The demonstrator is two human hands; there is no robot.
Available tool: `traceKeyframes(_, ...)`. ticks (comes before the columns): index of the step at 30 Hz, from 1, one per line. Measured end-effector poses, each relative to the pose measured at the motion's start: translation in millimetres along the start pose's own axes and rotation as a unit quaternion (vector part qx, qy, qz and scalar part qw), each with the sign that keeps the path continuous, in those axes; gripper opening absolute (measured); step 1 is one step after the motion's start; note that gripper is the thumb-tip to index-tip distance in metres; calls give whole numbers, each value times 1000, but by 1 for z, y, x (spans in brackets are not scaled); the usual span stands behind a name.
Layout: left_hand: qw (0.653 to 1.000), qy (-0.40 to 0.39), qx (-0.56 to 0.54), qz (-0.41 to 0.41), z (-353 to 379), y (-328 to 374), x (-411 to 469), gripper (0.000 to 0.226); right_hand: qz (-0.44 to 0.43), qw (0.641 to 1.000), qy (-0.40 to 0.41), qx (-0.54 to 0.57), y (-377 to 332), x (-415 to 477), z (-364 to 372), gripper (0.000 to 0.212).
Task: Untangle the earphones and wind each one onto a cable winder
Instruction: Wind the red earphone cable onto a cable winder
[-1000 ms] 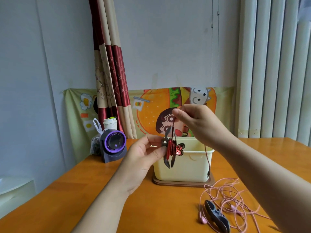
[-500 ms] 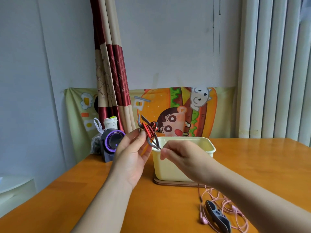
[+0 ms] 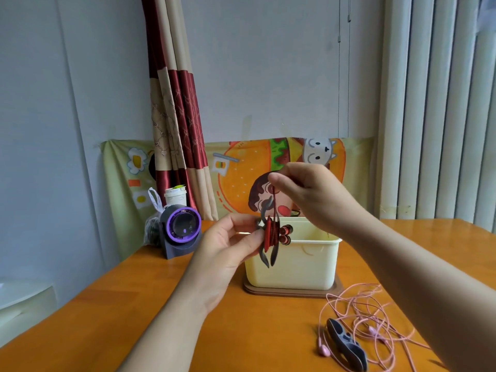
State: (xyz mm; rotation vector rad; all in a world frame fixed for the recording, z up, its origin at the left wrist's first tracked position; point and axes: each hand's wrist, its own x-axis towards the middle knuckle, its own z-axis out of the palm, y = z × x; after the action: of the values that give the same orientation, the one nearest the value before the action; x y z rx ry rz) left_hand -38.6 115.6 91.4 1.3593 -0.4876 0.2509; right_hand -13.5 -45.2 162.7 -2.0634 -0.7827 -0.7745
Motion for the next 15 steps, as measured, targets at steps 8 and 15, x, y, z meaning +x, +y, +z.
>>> traceKeyframes(8, 998, -20, -66, -3, 2, 12, -3, 24, 63, 993, -15, 97, 19, -13, 22, 43)
traceKeyframes(15, 970, 128, -204, -14, -4, 4, 9, 18, 49, 994, -100, 14, 23, -43, 44, 31)
